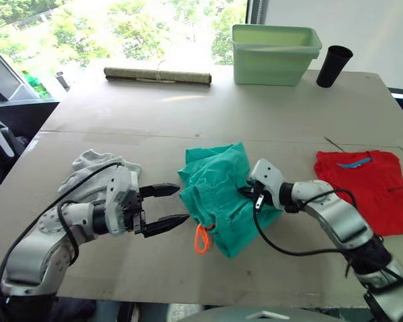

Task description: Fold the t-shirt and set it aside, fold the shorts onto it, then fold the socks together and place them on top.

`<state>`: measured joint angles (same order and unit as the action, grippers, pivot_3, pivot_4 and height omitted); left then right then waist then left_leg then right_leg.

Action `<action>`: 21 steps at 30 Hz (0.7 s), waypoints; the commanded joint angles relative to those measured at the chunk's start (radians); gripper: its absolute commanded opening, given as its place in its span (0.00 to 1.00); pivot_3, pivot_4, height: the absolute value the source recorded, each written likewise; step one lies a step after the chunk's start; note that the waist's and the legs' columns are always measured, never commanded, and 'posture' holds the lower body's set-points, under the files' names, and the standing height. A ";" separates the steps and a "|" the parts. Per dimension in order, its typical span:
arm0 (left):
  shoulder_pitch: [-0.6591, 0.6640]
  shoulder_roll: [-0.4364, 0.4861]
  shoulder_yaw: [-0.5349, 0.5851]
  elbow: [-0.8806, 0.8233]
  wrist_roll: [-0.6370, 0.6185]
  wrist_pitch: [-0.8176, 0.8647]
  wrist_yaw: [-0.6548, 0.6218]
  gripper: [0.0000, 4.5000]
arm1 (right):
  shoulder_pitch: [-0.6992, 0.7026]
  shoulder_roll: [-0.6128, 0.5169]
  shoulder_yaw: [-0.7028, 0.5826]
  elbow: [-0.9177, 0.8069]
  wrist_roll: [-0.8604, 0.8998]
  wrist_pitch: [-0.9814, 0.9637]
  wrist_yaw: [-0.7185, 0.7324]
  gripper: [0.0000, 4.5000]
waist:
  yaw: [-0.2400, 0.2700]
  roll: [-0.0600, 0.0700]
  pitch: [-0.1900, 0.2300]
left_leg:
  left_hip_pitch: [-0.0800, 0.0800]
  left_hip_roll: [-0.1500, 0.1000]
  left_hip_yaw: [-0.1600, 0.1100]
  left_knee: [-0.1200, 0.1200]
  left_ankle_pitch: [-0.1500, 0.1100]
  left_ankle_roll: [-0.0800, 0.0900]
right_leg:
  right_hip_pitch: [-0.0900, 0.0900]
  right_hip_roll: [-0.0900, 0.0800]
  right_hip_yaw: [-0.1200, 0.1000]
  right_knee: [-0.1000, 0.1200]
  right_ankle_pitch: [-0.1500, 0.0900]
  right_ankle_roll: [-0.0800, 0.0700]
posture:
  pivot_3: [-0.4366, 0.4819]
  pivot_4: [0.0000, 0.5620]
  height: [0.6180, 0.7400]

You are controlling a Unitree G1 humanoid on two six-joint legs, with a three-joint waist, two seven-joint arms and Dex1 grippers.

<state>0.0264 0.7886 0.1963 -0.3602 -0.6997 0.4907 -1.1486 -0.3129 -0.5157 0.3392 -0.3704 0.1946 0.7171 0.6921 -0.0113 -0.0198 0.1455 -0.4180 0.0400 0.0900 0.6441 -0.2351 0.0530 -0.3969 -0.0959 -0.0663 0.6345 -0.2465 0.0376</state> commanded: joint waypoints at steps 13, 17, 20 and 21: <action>-0.121 -0.111 -0.106 -0.018 -0.036 -0.062 -0.065 1.00 | 0.260 -0.402 -0.812 -0.500 0.293 0.415 0.079 0.03 | 0.025 0.002 0.003 | -0.002 0.001 0.000 0.001 0.001 0.004 | 0.001 0.003 -0.002 -0.005 0.000 0.000 | 0.48 0.27 1.00; -0.144 -0.109 -0.131 -0.048 -0.054 -0.046 -0.076 1.00 | 0.342 -0.491 -0.999 -0.408 0.283 0.427 0.143 0.03 | 0.028 0.002 0.003 | -0.003 0.001 -0.001 0.002 0.000 0.004 | 0.001 0.006 -0.002 -0.006 0.000 0.000 | 0.48 0.27 1.00; -0.157 -0.108 -0.149 -0.069 -0.060 -0.041 -0.085 1.00 | 0.362 -0.538 -1.057 -0.316 0.272 0.400 0.164 0.03 | 0.027 0.002 0.003 | -0.004 0.000 -0.001 0.003 0.000 0.005 | 0.003 0.009 -0.002 -0.007 0.000 0.001 | 0.48 0.27 1.00; -0.168 -0.112 -0.157 -0.077 -0.065 -0.034 -0.083 1.00 | 0.367 -0.558 -1.070 -0.253 0.257 0.374 0.177 0.03 | 0.025 0.002 0.003 | -0.004 0.000 -0.001 0.004 0.000 0.006 | 0.003 0.009 -0.002 -0.007 0.000 0.001 | 0.48 0.27 1.00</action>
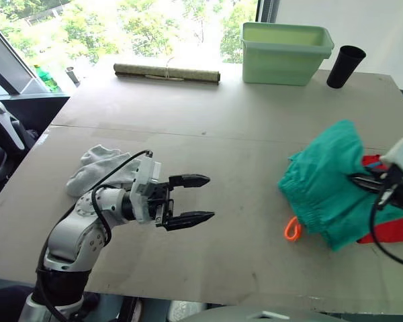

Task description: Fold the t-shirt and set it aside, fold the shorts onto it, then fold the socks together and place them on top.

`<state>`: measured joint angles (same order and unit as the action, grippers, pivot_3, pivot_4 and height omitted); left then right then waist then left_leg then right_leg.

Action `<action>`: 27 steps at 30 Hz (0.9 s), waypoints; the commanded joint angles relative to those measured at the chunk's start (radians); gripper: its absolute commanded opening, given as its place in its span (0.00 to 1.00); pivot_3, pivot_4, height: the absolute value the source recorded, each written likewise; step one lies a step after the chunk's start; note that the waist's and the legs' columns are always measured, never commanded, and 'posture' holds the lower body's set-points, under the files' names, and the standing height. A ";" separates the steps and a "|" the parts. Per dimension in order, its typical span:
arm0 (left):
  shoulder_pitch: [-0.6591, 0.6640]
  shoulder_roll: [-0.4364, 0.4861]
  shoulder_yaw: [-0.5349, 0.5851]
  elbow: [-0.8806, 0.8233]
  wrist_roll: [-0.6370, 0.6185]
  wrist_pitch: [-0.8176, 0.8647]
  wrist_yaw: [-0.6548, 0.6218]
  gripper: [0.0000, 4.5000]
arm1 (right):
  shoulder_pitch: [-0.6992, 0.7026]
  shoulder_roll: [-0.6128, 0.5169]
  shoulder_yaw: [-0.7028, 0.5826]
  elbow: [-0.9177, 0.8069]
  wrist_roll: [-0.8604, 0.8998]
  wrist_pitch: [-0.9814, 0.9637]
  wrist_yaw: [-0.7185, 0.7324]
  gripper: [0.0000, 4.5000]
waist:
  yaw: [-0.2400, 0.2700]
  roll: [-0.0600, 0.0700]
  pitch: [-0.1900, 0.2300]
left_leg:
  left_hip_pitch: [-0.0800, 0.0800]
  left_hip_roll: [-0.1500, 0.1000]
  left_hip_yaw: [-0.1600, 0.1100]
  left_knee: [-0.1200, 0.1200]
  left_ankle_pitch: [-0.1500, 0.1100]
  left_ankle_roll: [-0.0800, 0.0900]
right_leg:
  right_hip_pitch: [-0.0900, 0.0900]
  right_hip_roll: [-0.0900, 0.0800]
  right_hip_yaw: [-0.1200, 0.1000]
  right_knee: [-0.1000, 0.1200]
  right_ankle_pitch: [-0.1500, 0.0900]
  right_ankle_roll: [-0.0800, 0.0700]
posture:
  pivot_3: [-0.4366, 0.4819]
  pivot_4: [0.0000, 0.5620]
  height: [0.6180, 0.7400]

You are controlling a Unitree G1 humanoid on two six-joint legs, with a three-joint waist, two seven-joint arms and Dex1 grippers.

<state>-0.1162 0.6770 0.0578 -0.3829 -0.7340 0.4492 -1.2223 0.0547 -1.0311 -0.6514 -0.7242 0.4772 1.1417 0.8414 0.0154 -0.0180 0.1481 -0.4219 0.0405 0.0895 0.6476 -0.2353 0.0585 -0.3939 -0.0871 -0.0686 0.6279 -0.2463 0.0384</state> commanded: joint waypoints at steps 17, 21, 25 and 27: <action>-0.134 -0.031 -0.071 -0.042 -0.036 0.050 0.029 1.00 | -0.047 -0.174 0.367 0.768 -0.342 -0.416 -0.019 0.11 | -0.004 0.001 0.000 | 0.004 0.000 0.005 0.002 0.000 0.000 | 0.001 0.005 0.005 0.003 0.002 0.005 | 0.48 0.27 1.00; -0.154 -0.032 -0.072 -0.053 -0.043 0.068 0.029 1.00 | -0.069 -0.132 0.369 0.719 -0.371 -0.405 -0.094 0.44 | -0.003 0.001 0.000 | 0.005 0.000 0.007 0.002 0.002 -0.003 | 0.001 0.005 0.007 0.005 0.002 0.006 | 0.48 0.27 1.00; -0.166 -0.020 -0.072 -0.071 -0.046 0.083 0.024 1.00 | 0.026 -0.070 0.190 0.506 -0.391 -0.341 -0.165 0.69 | 0.000 0.001 0.000 | 0.005 0.001 0.007 0.002 0.003 -0.004 | 0.001 0.005 0.007 0.006 0.002 0.007 | 0.48 0.27 1.00; -0.165 -0.014 -0.075 -0.078 -0.040 0.085 0.021 1.00 | 0.079 -0.030 0.091 0.403 -0.378 -0.286 -0.161 0.69 | 0.000 0.001 0.000 | 0.005 0.001 0.007 0.003 0.003 -0.004 | 0.001 0.005 0.007 0.007 0.001 0.008 | 0.48 0.27 1.00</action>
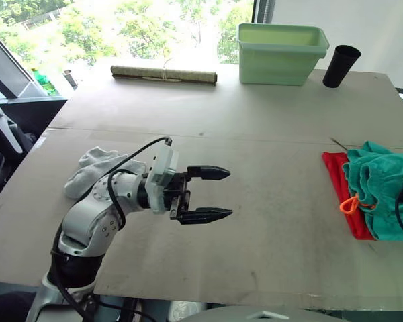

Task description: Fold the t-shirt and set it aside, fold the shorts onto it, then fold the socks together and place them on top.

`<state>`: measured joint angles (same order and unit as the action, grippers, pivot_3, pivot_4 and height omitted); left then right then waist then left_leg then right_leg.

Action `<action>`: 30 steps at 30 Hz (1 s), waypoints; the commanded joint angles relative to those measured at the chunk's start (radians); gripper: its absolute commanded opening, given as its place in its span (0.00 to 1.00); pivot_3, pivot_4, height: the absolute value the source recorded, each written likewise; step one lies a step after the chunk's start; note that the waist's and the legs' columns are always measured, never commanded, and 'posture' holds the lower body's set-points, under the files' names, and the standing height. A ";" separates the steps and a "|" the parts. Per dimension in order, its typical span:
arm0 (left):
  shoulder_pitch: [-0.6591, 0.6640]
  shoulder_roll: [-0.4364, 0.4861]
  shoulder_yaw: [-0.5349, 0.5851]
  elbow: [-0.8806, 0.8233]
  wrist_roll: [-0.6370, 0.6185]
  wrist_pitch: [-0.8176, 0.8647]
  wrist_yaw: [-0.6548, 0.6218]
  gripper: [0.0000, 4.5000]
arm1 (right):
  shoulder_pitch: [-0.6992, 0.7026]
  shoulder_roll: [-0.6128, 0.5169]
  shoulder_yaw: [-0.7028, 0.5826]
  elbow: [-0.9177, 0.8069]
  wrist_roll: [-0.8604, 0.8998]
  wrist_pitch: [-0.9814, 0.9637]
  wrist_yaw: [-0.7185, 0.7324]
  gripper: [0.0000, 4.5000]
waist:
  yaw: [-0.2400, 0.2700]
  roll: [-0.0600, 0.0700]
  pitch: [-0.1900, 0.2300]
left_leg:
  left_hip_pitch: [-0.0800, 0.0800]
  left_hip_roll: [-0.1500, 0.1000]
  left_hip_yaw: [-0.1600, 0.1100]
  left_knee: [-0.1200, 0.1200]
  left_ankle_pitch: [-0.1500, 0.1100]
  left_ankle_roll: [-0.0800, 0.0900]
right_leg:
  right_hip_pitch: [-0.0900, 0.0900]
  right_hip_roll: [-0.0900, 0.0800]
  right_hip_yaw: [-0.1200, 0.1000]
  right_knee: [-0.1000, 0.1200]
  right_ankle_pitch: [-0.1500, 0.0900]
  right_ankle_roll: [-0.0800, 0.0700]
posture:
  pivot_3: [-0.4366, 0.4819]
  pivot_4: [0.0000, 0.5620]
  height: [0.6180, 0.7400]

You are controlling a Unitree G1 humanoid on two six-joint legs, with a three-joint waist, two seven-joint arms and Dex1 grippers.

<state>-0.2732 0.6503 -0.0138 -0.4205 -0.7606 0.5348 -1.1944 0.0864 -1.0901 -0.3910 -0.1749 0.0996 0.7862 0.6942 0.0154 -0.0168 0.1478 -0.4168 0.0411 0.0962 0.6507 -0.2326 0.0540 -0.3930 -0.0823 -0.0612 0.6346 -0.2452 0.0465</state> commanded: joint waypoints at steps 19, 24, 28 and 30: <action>-0.043 -0.056 -0.055 -0.014 0.032 -0.015 0.072 1.00 | -0.188 0.638 -0.061 -0.099 -0.022 0.084 -0.494 0.69 | -0.001 -0.003 -0.001 | 0.001 -0.001 0.001 0.001 0.000 0.000 | -0.001 0.000 0.002 0.005 0.000 -0.001 | 0.48 0.27 1.00; -0.016 -0.063 -0.034 -0.019 0.052 -0.034 0.105 1.00 | -0.096 0.751 -0.051 -0.158 -0.031 -0.123 -0.569 0.69 | -0.005 -0.004 -0.003 | 0.002 0.000 0.001 0.001 0.000 0.001 | -0.001 0.001 0.002 0.006 -0.001 -0.001 | 0.48 0.27 1.00; 0.020 -0.072 -0.016 -0.032 0.041 -0.036 0.140 1.00 | -0.090 0.798 -0.090 -0.248 0.016 -0.324 -0.569 0.69 | -0.014 -0.001 -0.002 | 0.002 0.001 0.001 0.001 -0.001 0.002 | -0.002 0.001 0.003 0.007 -0.001 -0.001 | 0.48 0.27 1.00; 0.032 -0.089 0.002 -0.029 0.026 -0.027 0.174 1.00 | -0.071 0.786 -0.071 -0.301 0.038 -0.370 -0.527 0.69 | -0.019 -0.001 -0.002 | 0.002 0.001 0.002 0.001 -0.001 0.002 | -0.002 0.001 0.003 0.007 -0.001 -0.001 | 0.48 0.27 1.00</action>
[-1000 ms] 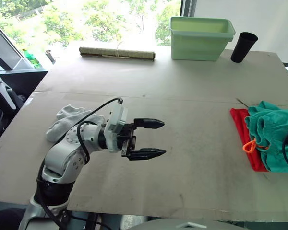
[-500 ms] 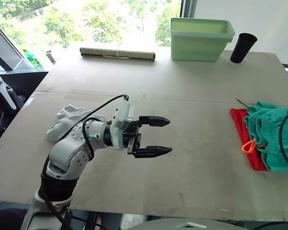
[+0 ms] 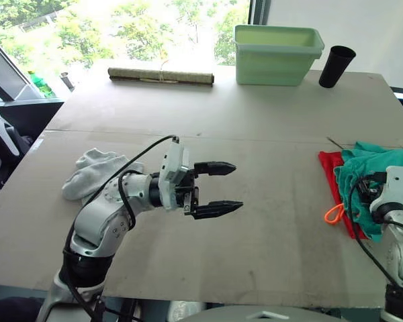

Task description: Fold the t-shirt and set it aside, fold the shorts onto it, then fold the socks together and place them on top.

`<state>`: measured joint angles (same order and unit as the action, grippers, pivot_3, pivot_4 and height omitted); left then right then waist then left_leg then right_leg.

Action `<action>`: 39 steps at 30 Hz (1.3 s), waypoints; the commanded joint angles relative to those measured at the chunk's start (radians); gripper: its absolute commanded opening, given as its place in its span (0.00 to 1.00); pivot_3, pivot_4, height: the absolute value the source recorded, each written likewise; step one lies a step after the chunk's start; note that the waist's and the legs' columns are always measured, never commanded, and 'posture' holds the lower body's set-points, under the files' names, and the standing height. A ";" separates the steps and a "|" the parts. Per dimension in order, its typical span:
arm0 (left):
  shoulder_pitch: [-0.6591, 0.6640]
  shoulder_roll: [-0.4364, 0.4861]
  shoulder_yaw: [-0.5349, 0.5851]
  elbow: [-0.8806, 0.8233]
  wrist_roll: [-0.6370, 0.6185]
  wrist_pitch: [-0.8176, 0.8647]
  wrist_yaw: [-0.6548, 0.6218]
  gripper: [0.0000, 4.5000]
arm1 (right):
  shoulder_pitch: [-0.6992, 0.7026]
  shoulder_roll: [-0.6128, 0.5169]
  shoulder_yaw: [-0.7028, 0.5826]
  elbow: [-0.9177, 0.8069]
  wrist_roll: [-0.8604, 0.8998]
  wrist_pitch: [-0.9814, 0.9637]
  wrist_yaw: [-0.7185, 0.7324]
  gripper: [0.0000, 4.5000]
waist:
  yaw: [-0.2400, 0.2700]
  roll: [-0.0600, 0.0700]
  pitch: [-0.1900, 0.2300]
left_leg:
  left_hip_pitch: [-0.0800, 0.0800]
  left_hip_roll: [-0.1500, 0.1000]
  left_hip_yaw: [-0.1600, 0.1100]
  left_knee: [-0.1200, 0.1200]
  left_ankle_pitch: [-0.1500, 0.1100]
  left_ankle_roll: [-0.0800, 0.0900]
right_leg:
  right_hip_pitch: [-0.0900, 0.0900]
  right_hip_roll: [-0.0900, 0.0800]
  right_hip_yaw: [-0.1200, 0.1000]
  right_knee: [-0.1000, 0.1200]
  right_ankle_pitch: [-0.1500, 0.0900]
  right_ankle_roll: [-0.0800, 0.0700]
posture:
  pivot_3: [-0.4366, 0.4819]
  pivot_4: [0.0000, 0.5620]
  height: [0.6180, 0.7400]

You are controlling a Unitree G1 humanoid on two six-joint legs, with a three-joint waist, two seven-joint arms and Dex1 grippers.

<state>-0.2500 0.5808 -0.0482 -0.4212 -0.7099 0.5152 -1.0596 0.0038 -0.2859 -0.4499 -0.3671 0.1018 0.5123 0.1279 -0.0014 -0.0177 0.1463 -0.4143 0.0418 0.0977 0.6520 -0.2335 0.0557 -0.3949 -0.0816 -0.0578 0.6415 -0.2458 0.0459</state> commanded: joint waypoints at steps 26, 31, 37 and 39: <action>0.297 0.470 0.399 0.638 0.329 -0.367 -0.166 1.00 | -0.143 -0.348 0.506 -0.340 0.381 -0.026 0.664 0.99 | 0.011 -0.004 0.000 | -0.003 0.001 -0.002 -0.003 -0.006 -0.002 | -0.003 -0.014 -0.006 -0.006 -0.002 -0.006 | 0.48 0.27 1.00; 0.101 0.545 0.267 0.928 0.476 -0.588 -0.287 1.00 | -0.117 -0.341 0.502 -0.352 0.359 -0.035 0.627 0.99 | 0.016 -0.004 0.000 | -0.004 0.000 -0.003 -0.004 -0.006 -0.002 | -0.004 -0.016 -0.006 -0.006 -0.002 -0.006 | 0.48 0.27 1.00; -0.135 0.515 0.078 1.249 0.676 -0.794 -0.309 0.94 | -0.085 -0.336 0.511 -0.390 0.343 -0.038 0.594 1.00 | 0.009 -0.005 -0.002 | -0.008 -0.001 -0.001 -0.004 -0.003 0.003 | -0.007 -0.016 -0.006 -0.007 -0.001 -0.006 | 0.48 0.27 1.00; -0.202 0.490 0.034 1.343 0.718 -0.840 -0.313 0.82 | -0.079 -0.337 0.514 -0.399 0.337 -0.037 0.586 1.00 | 0.016 -0.002 -0.003 | -0.008 -0.001 -0.001 -0.003 -0.003 0.004 | -0.008 -0.016 -0.009 -0.005 -0.001 -0.006 | 0.48 0.27 1.00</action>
<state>-0.4426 1.0853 0.0295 0.8369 -0.0666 -0.2830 -1.3921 -0.0750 -0.6230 0.0722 -0.7195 0.4390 0.4954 0.7255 0.0145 -0.0198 0.1431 -0.4224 0.0405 0.0967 0.6490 -0.2365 0.0598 -0.4025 -0.0970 -0.0669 0.6369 -0.2472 0.0400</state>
